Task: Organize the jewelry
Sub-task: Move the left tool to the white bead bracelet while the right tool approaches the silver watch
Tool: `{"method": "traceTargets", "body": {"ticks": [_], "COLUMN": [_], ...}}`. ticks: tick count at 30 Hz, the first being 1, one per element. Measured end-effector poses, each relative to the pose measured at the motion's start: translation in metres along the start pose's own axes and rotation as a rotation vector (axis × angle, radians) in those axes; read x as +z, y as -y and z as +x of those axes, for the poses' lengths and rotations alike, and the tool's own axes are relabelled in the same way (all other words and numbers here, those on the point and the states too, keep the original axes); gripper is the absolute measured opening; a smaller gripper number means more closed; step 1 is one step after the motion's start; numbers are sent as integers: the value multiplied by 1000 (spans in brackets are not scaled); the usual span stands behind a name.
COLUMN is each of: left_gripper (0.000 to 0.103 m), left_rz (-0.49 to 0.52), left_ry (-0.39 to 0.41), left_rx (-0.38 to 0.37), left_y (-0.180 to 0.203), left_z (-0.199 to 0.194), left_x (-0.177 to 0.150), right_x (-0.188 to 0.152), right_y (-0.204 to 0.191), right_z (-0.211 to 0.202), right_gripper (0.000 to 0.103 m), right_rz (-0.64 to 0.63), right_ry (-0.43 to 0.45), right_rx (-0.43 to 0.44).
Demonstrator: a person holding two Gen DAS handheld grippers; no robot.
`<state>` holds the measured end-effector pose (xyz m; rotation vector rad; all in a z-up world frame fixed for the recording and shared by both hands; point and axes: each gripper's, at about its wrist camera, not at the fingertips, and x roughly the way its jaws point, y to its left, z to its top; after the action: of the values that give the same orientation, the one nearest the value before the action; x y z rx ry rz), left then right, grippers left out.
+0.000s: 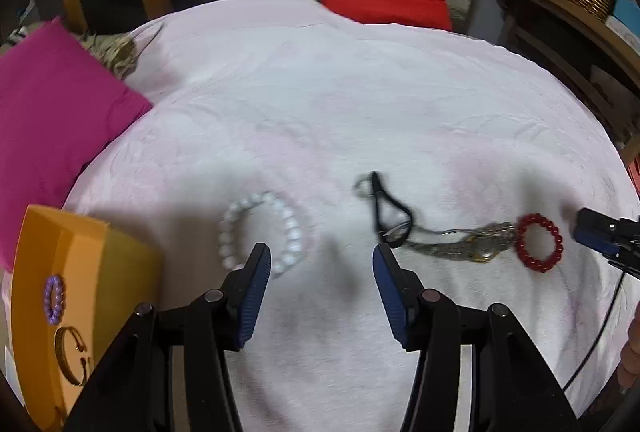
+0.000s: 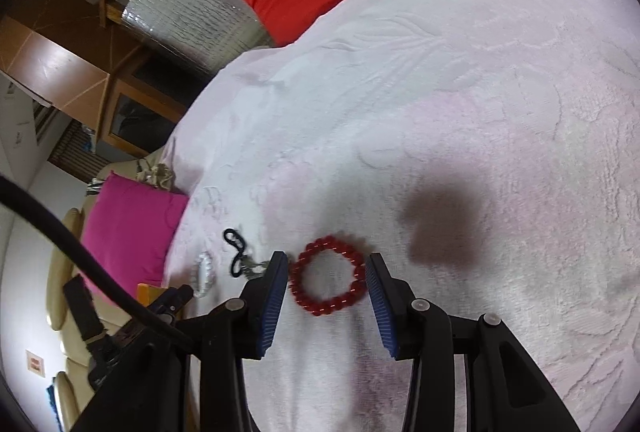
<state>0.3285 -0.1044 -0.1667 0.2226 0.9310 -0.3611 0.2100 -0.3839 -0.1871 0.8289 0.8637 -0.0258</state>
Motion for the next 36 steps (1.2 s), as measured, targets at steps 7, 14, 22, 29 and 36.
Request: {"method": "traceTargets", "body": {"ticks": [7,14,22,29,36], "left_gripper": [54,54,54,53,53], "left_rz": [35,29,27,10,-34], "left_ry": [2,-28,-77,-35,-46], "left_rx": [-34,-59,-71,-69,10], "left_y": [24,36,42,17,-25], "left_z": [8,25,44,22,15], "left_x": [6,10,12,12,3], "right_x": [1,2,3,3,3], "right_y": [7,12,11,6,2], "right_z": [4,-3,-4,-3,11], "right_gripper": [43,43,43,43,43], "right_rz": [11,28,35,14,-8], "right_ry": [-7,9,7,1,-16], "right_rx": [-38,-25,-7,11,-67]}}
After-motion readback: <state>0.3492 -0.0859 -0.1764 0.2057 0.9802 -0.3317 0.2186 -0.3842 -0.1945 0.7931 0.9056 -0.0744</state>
